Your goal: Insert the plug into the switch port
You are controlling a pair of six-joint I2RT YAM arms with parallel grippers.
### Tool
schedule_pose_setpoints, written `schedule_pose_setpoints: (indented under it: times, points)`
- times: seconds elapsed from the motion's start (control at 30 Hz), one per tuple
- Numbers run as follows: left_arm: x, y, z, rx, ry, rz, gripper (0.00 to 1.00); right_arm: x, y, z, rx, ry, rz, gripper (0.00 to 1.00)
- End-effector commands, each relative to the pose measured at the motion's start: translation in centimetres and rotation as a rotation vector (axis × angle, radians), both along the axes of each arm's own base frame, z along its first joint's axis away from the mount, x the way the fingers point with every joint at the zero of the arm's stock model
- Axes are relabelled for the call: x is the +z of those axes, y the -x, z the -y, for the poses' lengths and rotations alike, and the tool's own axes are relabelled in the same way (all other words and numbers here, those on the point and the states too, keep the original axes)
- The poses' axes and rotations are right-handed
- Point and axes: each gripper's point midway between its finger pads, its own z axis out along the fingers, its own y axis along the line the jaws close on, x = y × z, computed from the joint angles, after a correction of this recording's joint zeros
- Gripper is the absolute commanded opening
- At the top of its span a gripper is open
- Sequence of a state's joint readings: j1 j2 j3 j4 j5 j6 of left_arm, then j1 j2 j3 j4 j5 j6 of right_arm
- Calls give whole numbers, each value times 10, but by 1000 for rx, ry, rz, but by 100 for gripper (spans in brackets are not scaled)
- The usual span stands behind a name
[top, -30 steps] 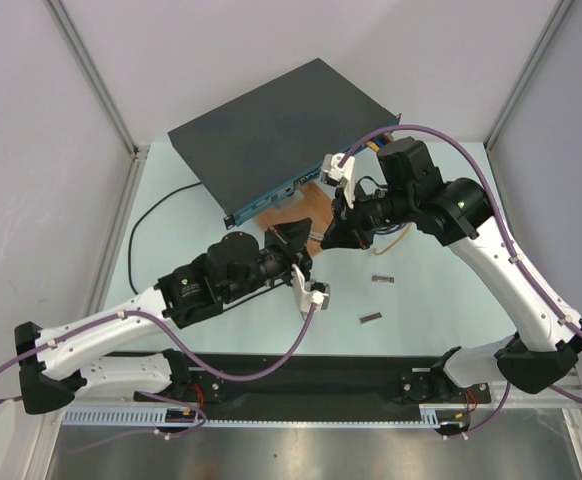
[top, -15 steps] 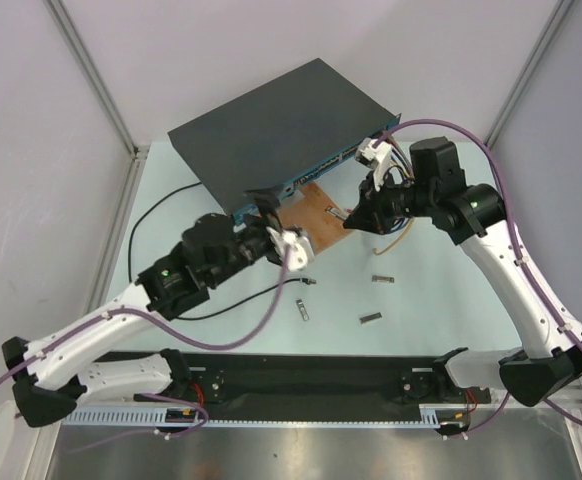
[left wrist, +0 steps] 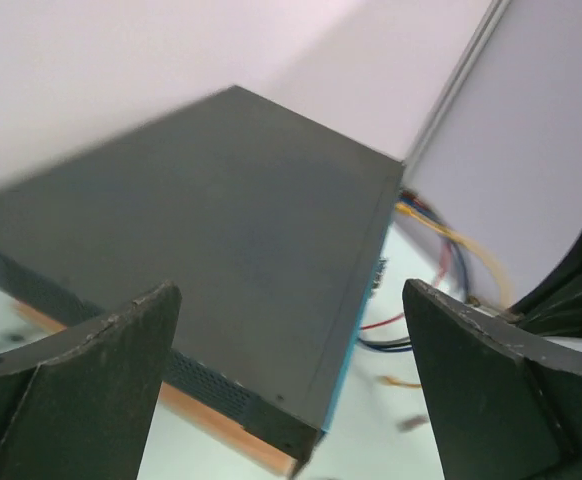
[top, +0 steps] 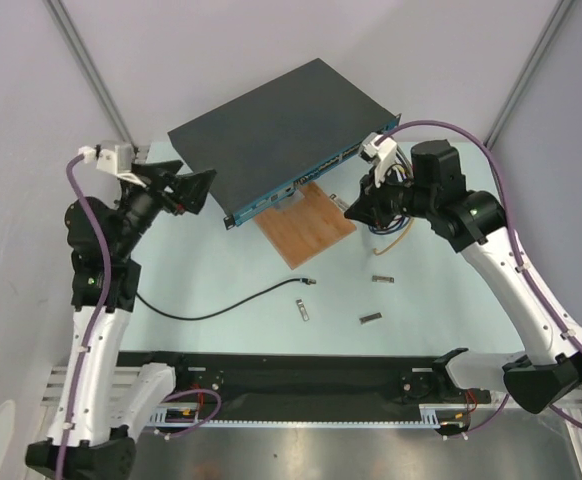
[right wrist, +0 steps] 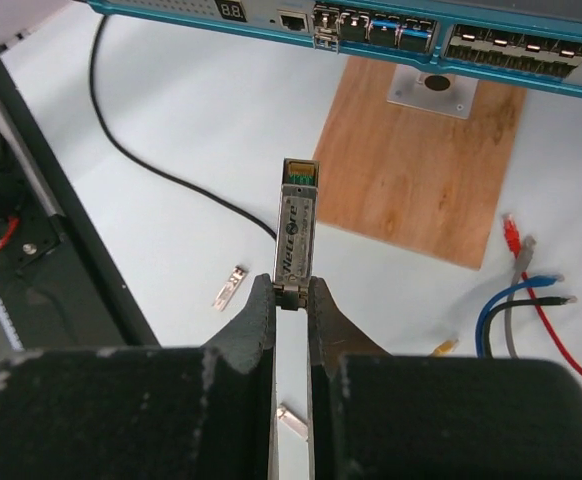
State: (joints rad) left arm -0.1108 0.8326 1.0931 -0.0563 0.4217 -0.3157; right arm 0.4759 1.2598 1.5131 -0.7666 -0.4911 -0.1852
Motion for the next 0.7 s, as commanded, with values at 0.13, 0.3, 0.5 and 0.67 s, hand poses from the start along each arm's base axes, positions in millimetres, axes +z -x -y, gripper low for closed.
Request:
schedule_pose_setpoints:
  times: [0.13, 0.3, 0.5, 0.67]
  points:
    - [-41, 0, -25, -76, 469, -279, 99, 7, -18, -3, -82, 67, 168, 0]
    - [-82, -20, -42, -51, 620, -427, 100, 3, -25, -13, -70, 98, 197, 0]
    - [-107, -43, -40, -113, 699, -505, 98, -4, -34, -22, -72, 109, 188, 0]
    - [-107, -61, -35, -145, 697, -514, 97, -6, -45, -30, -90, 104, 175, 0]
